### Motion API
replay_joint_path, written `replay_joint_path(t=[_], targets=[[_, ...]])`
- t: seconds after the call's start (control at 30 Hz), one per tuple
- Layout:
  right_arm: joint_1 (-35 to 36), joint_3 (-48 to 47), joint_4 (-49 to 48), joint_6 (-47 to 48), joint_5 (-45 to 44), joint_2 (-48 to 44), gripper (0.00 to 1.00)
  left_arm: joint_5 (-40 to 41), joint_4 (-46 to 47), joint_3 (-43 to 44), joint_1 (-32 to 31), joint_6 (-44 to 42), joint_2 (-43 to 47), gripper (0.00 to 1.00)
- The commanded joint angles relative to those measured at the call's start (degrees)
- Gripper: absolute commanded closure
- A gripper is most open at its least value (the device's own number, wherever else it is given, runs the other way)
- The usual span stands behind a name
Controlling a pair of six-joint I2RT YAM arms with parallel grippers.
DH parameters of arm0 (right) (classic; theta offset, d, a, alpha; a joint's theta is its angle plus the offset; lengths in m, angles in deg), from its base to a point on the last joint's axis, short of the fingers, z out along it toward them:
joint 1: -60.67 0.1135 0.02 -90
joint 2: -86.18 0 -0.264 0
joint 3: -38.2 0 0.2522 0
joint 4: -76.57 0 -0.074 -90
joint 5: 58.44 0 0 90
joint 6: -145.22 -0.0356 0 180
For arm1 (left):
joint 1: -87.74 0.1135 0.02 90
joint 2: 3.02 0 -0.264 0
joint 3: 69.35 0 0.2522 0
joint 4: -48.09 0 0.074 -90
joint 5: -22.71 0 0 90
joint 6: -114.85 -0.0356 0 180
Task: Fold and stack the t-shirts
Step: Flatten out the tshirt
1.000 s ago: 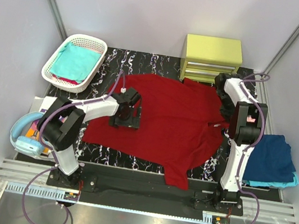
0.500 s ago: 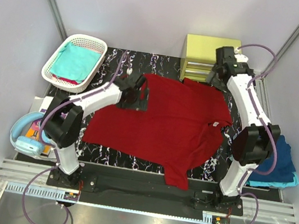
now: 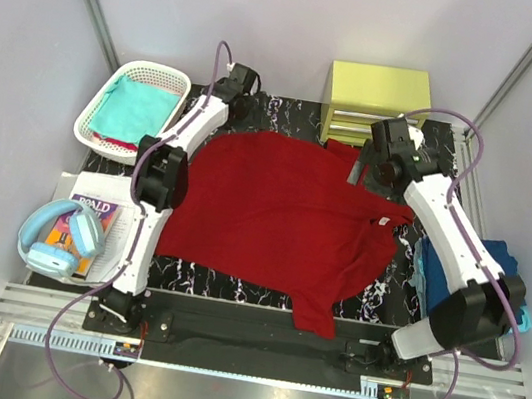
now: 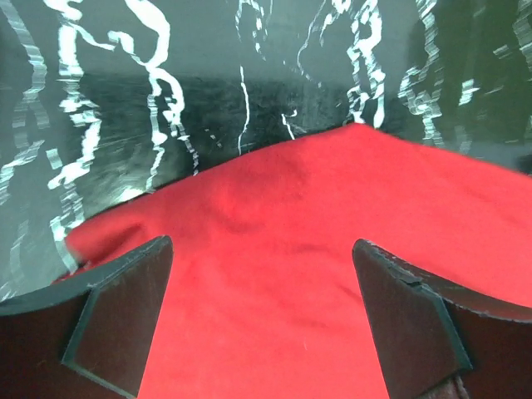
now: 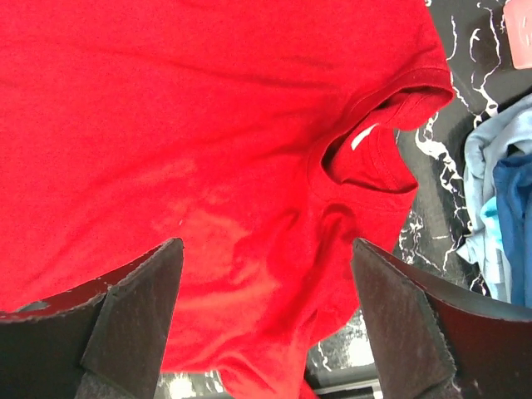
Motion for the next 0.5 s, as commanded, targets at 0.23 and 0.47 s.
replay_joint_path(t=[0.23, 0.47], targets=[[2.8, 3.9, -2.2, 2.3, 2.8, -6.0, 0.12, -1.2, -3.8, 7.0, 1.3, -1.1, -7.7, 0.04], [3.9, 4.9, -3.0, 2.0, 3.8, -5.9, 0.13, 5.2, 1.2, 1.6, 1.7, -1.2, -0.8, 0.02]])
